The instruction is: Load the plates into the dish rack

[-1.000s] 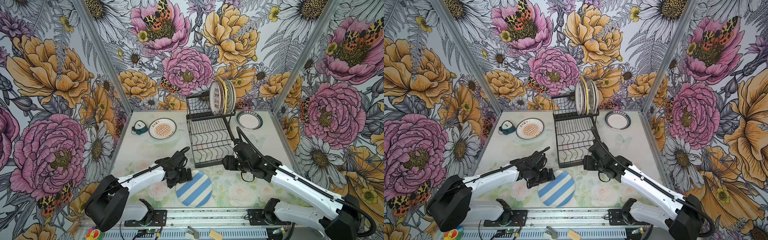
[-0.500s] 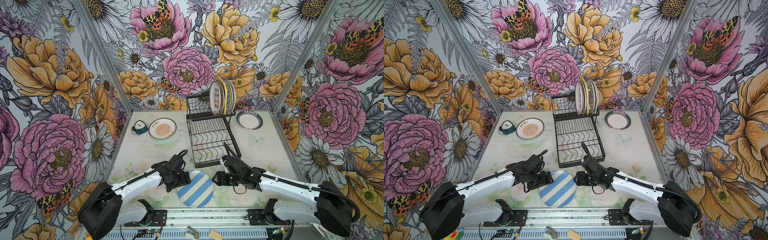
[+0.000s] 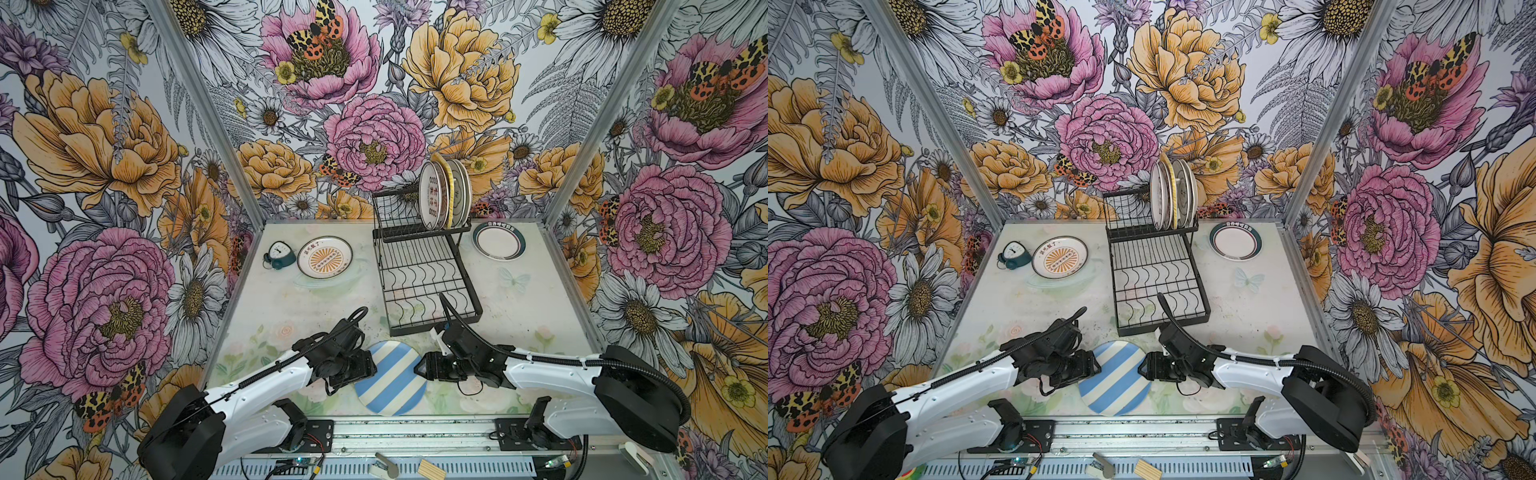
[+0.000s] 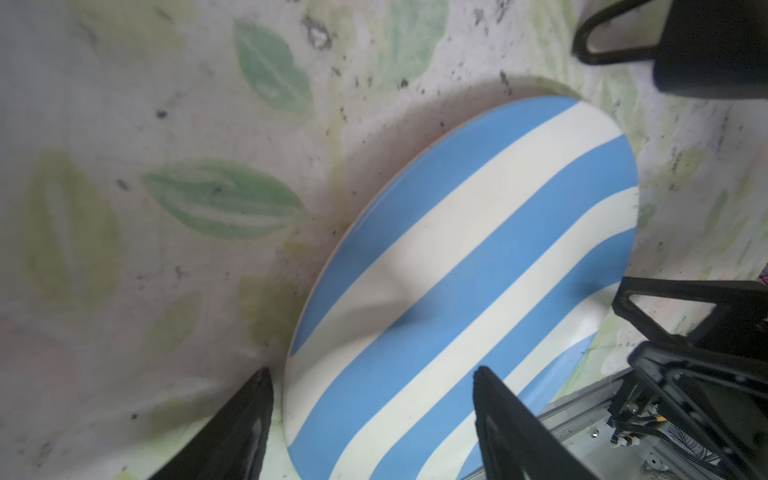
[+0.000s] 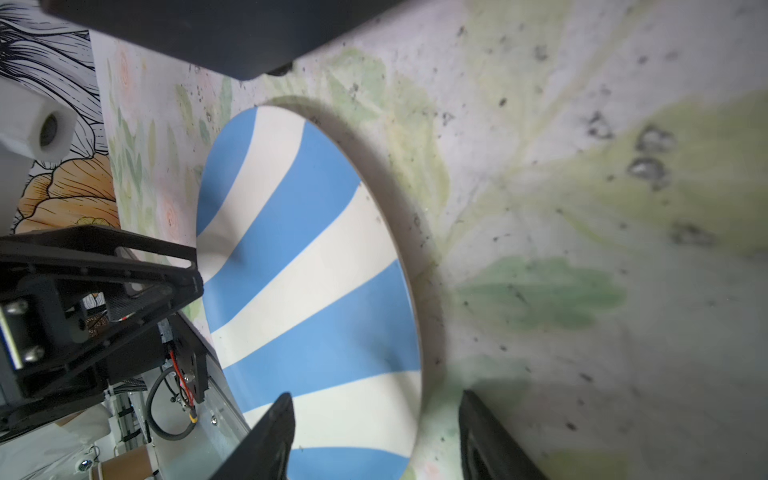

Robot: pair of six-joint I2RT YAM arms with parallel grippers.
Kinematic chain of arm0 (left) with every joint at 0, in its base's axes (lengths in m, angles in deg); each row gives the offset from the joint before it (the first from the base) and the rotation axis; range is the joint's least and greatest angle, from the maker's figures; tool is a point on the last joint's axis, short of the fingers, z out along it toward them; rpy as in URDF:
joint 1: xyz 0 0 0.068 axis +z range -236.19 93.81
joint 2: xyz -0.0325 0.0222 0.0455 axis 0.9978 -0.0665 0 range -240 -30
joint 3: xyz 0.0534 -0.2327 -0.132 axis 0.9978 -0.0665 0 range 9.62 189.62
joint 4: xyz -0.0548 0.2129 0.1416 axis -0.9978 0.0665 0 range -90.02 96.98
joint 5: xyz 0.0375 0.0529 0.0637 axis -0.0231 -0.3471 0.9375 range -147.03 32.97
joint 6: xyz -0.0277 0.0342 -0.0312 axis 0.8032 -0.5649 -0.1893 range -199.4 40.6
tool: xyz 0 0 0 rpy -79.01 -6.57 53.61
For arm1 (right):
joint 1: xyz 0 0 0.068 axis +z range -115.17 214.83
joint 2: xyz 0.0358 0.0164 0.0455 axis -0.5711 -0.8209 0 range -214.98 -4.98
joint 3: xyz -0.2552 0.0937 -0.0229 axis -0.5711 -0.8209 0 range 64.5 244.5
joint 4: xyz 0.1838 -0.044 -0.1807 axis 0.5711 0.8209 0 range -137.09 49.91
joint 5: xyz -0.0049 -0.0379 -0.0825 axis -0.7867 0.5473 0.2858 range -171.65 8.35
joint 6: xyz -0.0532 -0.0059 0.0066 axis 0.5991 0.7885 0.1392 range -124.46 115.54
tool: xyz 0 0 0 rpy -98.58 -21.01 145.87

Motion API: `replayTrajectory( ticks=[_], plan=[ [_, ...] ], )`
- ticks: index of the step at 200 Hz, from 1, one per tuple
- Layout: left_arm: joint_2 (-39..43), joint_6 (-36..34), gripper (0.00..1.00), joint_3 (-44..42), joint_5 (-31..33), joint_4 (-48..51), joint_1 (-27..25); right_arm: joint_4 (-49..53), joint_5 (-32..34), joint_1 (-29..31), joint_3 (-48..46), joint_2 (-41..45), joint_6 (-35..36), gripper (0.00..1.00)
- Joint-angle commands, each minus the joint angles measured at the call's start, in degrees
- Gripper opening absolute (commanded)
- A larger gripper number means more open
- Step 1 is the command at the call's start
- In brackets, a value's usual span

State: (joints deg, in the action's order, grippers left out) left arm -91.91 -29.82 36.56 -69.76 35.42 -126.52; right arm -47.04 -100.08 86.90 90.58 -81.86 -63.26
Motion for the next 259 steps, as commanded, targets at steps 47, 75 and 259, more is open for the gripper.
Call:
replayTrajectory(
  ticks=[47, 75, 259],
  plan=[
    [-3.11, 0.23, 0.74, -2.24, -4.11, -4.53, -1.32, -5.65, -3.40, 1.10, -1.04, -5.74, -1.22, 0.63],
    [-3.76, 0.08, 0.73, -2.33, -4.66, -5.57, -1.32, -8.19, -4.71, 1.78, -0.60, -7.87, -1.22, 0.62],
    [2.68, 1.66, 0.86, -3.47, -3.58, -3.94, -0.97, -6.87, -6.29, 2.42, 0.45, -3.52, 0.89, 0.00]
  ],
)
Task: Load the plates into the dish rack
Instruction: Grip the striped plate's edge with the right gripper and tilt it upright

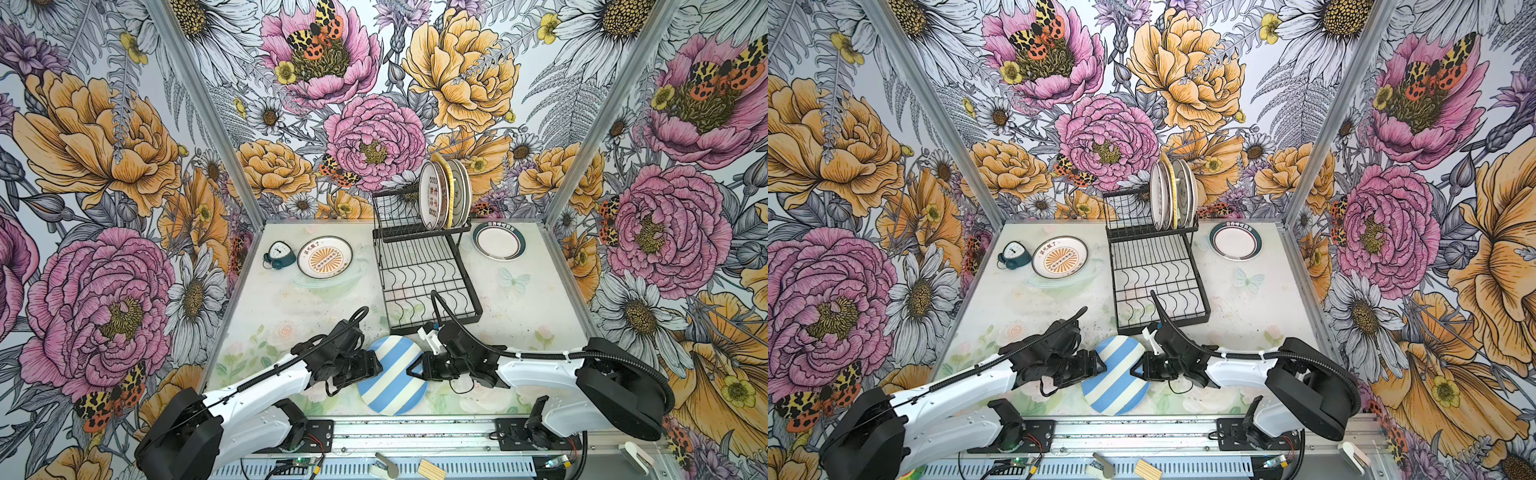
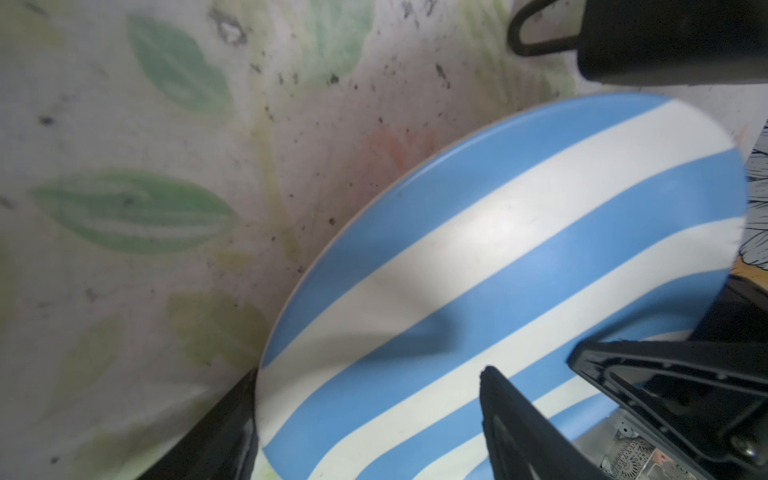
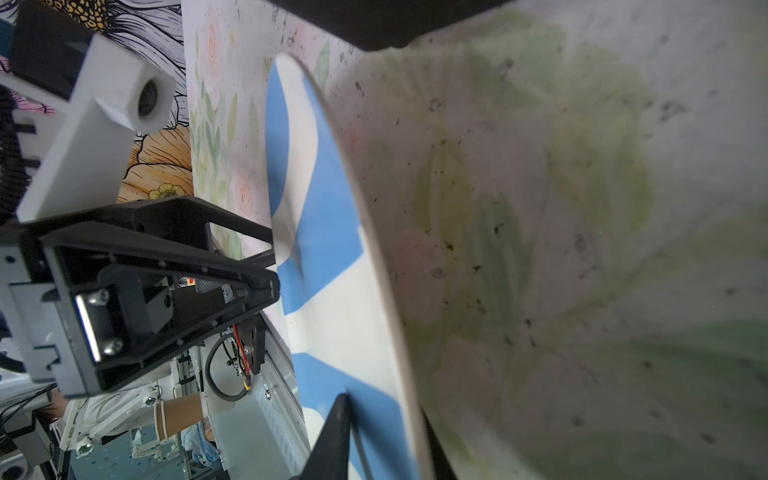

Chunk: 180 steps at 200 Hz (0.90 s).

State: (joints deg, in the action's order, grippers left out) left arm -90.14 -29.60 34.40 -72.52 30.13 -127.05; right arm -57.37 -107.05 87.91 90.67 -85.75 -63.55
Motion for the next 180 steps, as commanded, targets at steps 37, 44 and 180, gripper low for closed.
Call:
replayTrajectory(
  ticks=[37, 44, 180],
  plan=[
    [5.11, 0.36, 0.95, 1.51, 0.00, 5.55, 1.98, 8.99, 2.40, 1.47, 1.02, 4.91, 1.95, 0.00],
    [5.82, -0.10, 0.96, 2.12, -0.01, 6.45, 2.74, 10.77, 3.09, 1.50, 1.35, 6.30, 2.21, 0.00],
    [6.33, -8.56, 0.99, 11.90, -0.84, 11.97, 14.42, 50.90, 23.29, 1.41, 22.10, 30.53, 7.83, 0.00]
  ],
)
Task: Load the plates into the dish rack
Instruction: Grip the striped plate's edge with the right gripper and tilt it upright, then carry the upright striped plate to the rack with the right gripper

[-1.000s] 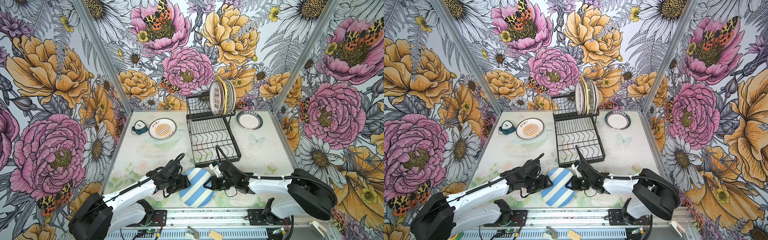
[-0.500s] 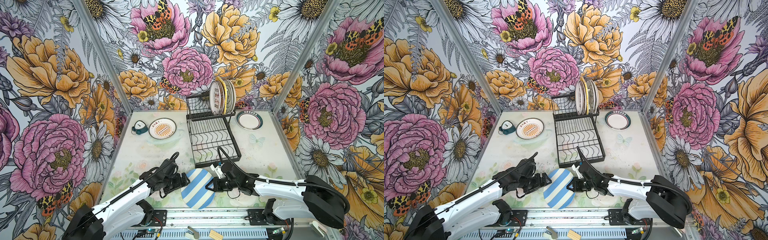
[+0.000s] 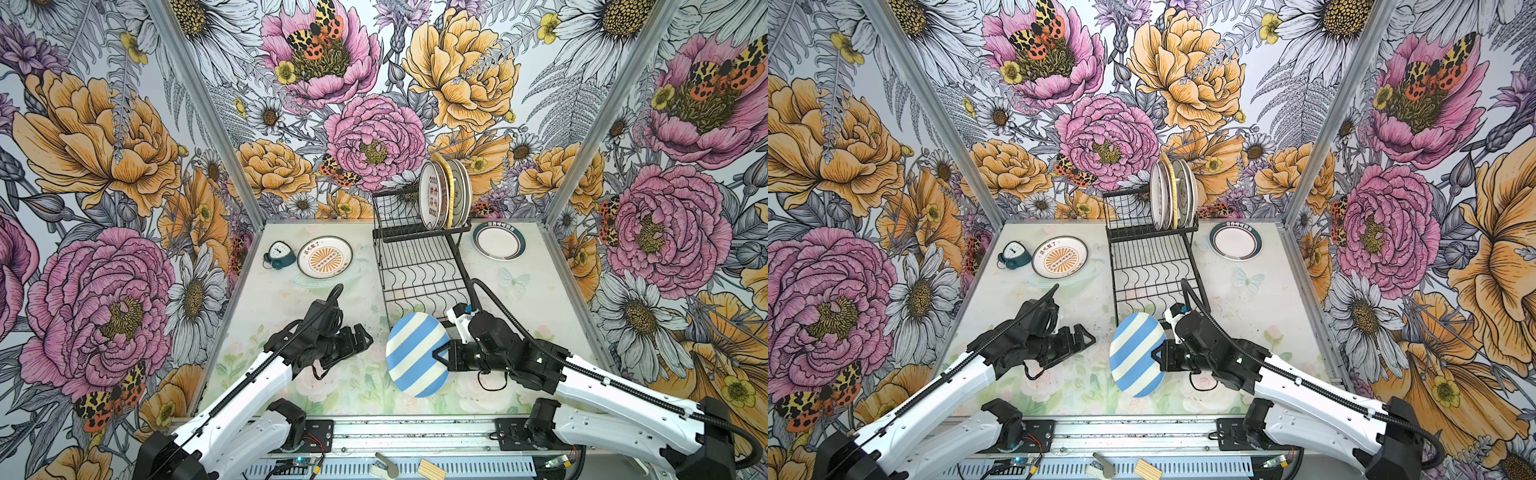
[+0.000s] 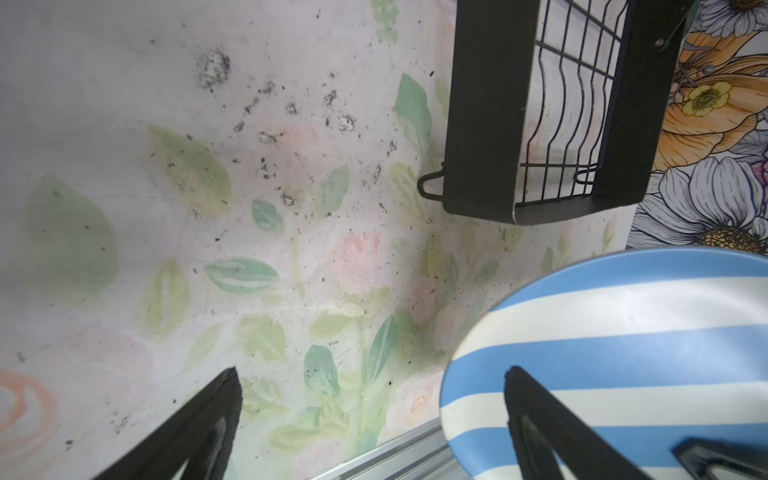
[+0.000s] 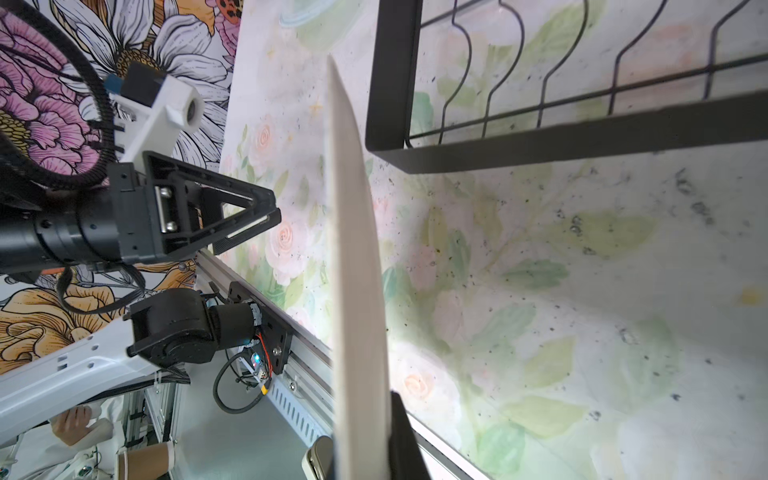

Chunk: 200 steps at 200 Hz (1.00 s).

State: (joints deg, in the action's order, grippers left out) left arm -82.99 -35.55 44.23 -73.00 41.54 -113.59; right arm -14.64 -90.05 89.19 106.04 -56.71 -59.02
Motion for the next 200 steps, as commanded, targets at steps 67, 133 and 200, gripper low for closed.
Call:
replayTrajectory(
  ticks=[67, 133, 200],
  plan=[
    [-3.00, -2.53, 0.99, 2.48, -0.21, -3.60, 1.65, 17.01, 21.55, -0.05, 27.52, -2.98, 12.64, 0.00],
    [-6.24, -2.66, 0.99, 3.25, -0.73, -7.79, 2.00, 16.73, 29.59, -5.12, 46.65, -15.27, 27.05, 0.00],
    [-10.23, -3.58, 0.99, 4.50, -2.62, -10.94, 3.27, 14.32, 30.41, -12.52, 60.07, -26.13, 36.96, 0.00]
  ],
)
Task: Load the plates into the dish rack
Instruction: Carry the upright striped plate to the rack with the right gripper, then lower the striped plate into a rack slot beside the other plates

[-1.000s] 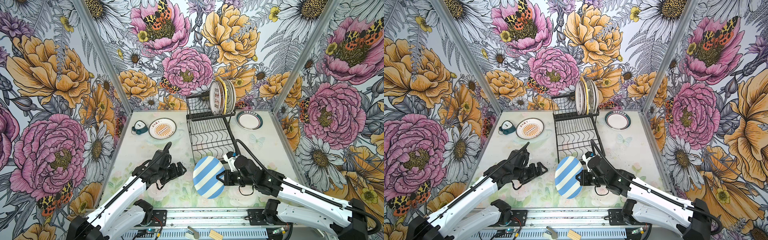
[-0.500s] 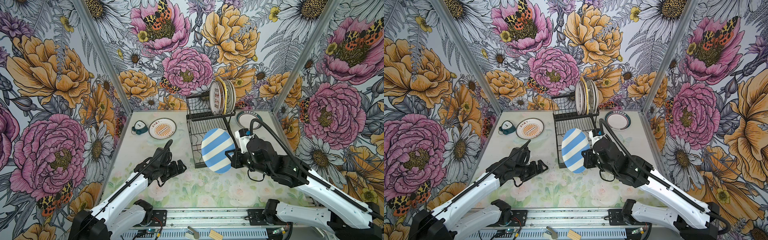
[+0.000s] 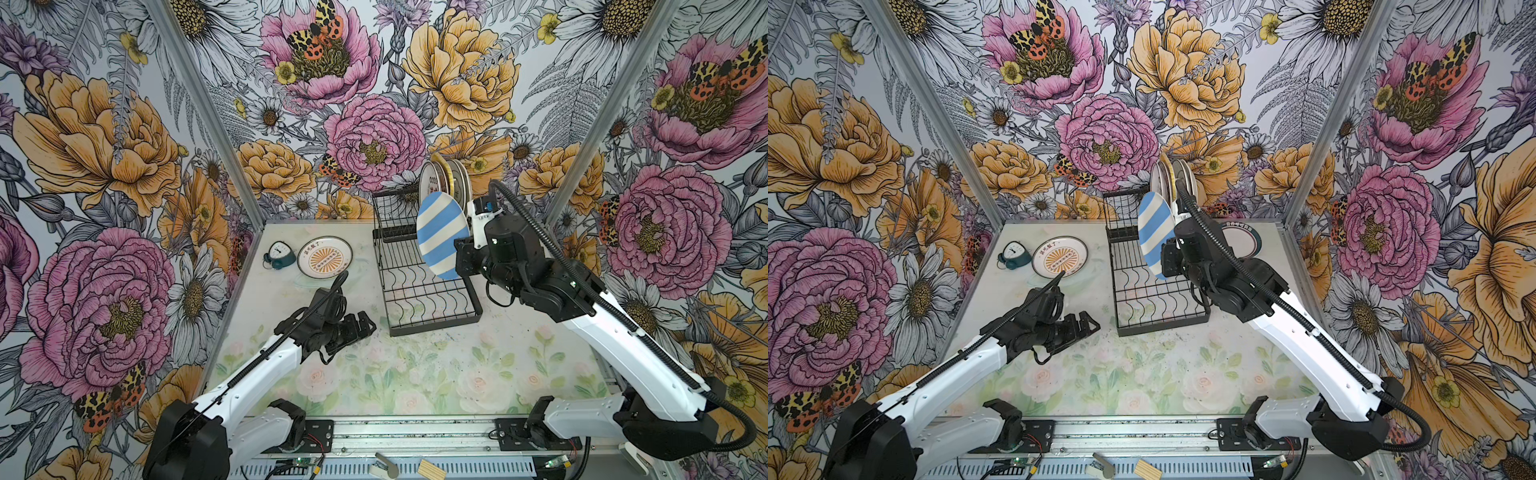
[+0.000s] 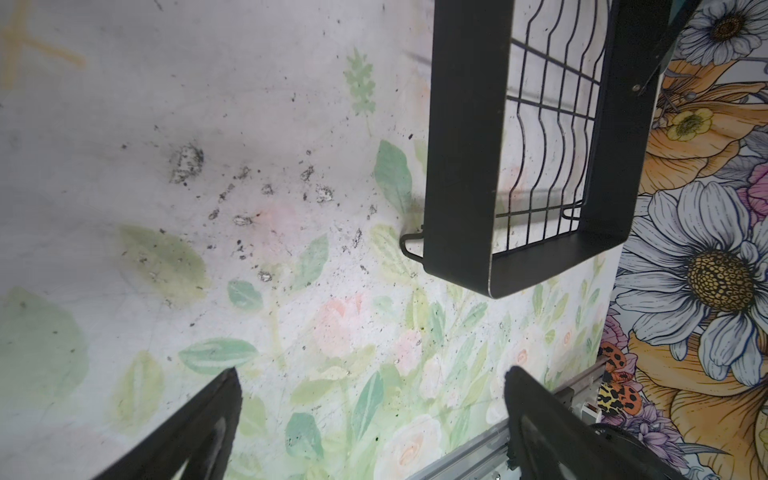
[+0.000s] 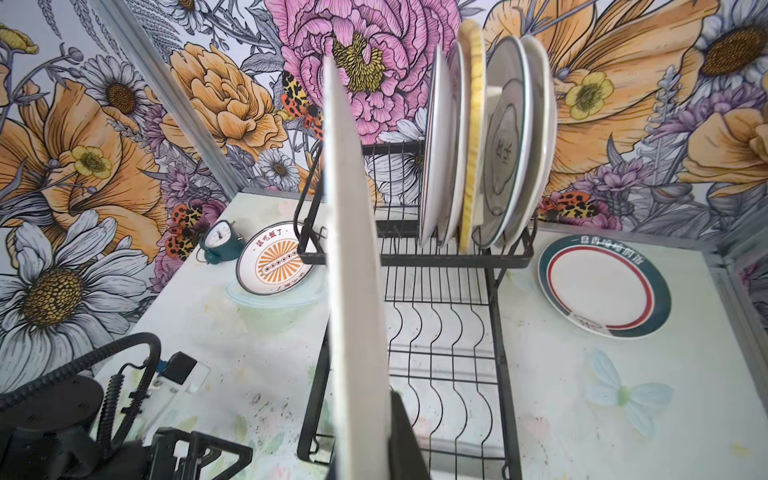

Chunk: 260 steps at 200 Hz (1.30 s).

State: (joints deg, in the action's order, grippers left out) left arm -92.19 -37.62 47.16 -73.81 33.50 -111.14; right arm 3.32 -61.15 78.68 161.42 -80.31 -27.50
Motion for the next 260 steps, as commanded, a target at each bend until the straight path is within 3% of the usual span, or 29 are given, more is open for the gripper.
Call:
replayTrajectory(
  ticks=[1, 128, 260],
  plan=[
    [-1.10, -1.51, 0.99, 1.57, -1.83, -2.96, 0.84, -3.74, 1.45, -2.10, 4.86, -2.62, 5.50, 0.00],
    [-5.06, -1.35, 0.99, 1.74, -3.92, -6.62, 2.47, -9.08, 3.08, -7.98, 25.55, -24.68, 13.91, 0.00],
    [-4.89, -1.35, 0.99, 0.81, -4.17, -6.79, 4.05, -10.60, 6.64, -9.75, 29.11, -34.47, 11.99, 0.00]
  ],
)
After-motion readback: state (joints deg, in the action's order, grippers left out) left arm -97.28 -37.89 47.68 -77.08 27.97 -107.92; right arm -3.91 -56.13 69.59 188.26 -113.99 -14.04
